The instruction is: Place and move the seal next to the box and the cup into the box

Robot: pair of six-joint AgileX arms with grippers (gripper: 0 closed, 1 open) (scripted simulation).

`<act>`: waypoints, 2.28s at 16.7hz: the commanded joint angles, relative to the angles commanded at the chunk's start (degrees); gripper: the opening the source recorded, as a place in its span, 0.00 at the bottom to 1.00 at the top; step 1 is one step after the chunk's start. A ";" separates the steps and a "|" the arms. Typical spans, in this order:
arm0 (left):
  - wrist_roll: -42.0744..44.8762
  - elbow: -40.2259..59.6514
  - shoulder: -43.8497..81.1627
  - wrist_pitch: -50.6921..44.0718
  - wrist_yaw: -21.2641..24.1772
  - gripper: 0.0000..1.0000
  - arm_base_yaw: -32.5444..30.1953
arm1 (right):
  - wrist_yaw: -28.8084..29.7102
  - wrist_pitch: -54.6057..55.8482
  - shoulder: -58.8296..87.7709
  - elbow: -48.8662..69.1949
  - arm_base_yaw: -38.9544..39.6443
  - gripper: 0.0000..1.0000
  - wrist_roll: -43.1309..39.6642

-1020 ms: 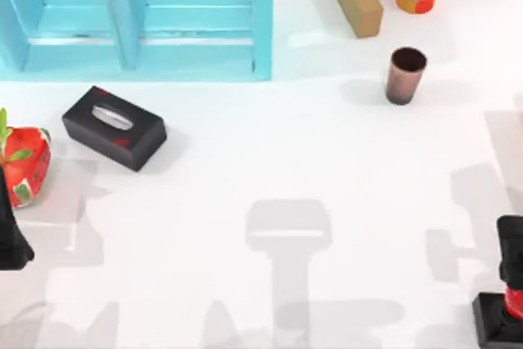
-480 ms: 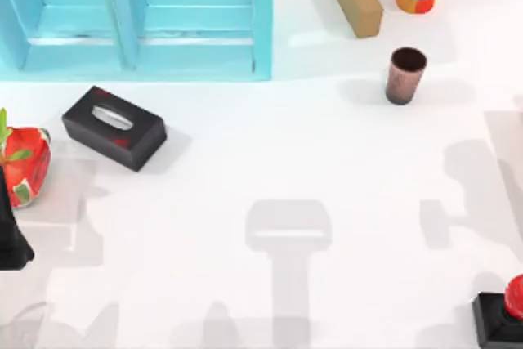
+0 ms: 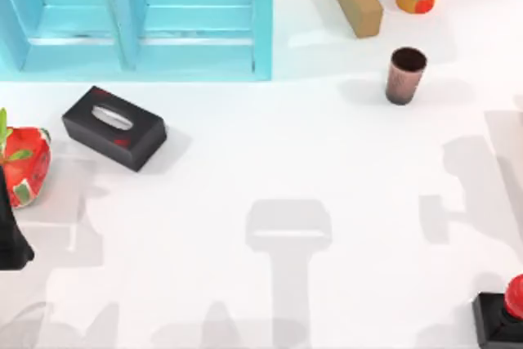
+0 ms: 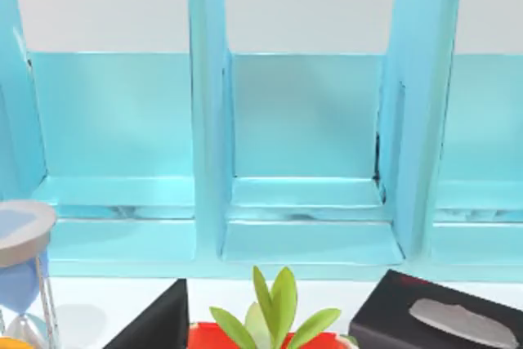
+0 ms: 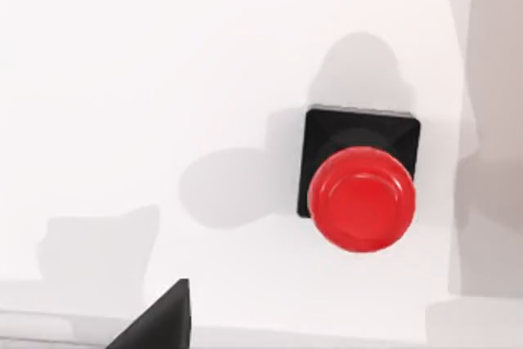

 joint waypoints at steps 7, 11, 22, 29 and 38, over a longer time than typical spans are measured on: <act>0.00 0.00 0.00 0.00 0.00 1.00 0.00 | 1.61 -2.37 21.16 21.37 -0.84 1.00 -0.06; 0.00 0.00 0.00 0.00 0.00 1.00 0.00 | 3.14 -3.56 42.93 43.73 -1.56 1.00 -0.58; 0.00 0.00 0.00 0.00 0.00 1.00 0.00 | 6.80 -4.15 80.01 80.73 -3.06 1.00 -2.60; 0.00 0.00 0.00 0.00 0.00 1.00 0.00 | 6.79 -2.14 80.22 78.89 -2.90 1.00 -2.51; 0.00 0.00 0.00 0.00 0.00 1.00 0.00 | 6.76 11.77 82.29 67.11 -3.42 1.00 -2.94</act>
